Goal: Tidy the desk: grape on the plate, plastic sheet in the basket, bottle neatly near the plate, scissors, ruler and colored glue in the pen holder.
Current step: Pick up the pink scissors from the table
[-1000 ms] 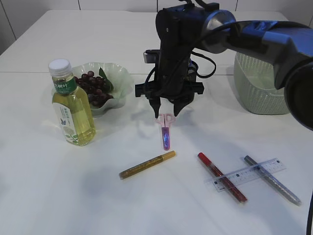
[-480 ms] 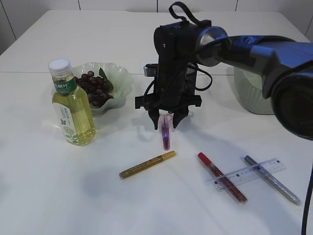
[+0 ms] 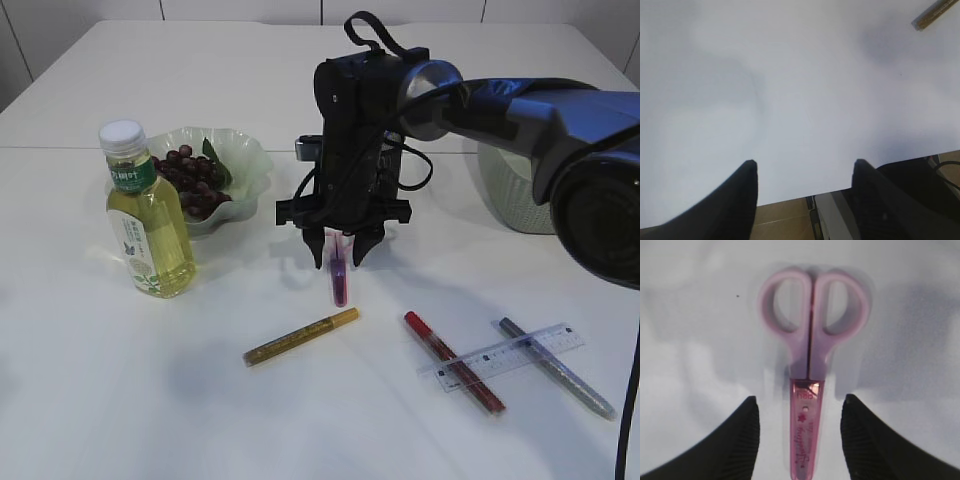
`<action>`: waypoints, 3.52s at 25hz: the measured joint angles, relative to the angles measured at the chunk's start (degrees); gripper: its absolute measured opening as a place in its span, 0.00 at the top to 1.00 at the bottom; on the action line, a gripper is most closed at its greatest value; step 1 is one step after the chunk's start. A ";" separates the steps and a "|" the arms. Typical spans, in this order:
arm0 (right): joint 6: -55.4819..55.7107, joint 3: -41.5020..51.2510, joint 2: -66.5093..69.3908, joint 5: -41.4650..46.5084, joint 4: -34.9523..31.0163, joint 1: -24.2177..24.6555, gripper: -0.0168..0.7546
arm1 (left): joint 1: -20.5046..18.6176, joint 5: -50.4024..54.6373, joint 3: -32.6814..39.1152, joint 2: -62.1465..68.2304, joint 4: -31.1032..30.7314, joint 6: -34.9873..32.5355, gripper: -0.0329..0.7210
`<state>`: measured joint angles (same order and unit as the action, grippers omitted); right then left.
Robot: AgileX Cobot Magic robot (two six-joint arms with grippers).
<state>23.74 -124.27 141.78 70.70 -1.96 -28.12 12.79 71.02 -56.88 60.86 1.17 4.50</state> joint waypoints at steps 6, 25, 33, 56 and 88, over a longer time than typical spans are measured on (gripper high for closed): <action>0.06 0.00 0.00 0.00 0.00 0.00 0.44 | 0.00 0.00 0.00 0.00 0.12 0.00 0.38; 0.14 0.00 0.00 -0.28 0.00 0.00 0.44 | 0.00 0.00 0.00 0.00 0.62 0.00 0.38; 0.14 0.42 0.00 -0.41 -0.26 0.00 0.44 | 0.00 0.00 0.00 0.00 0.62 0.00 0.38; 0.20 2.64 0.10 -0.52 -2.47 0.00 0.44 | 0.00 0.00 0.00 0.00 0.62 0.00 0.38; -3.05 5.56 -0.50 -0.74 -5.77 0.00 0.44 | 0.00 0.09 0.00 0.00 1.16 0.00 0.38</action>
<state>20.69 -118.71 141.28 69.96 -7.73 -28.12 12.79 71.11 -56.88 60.86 2.33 4.50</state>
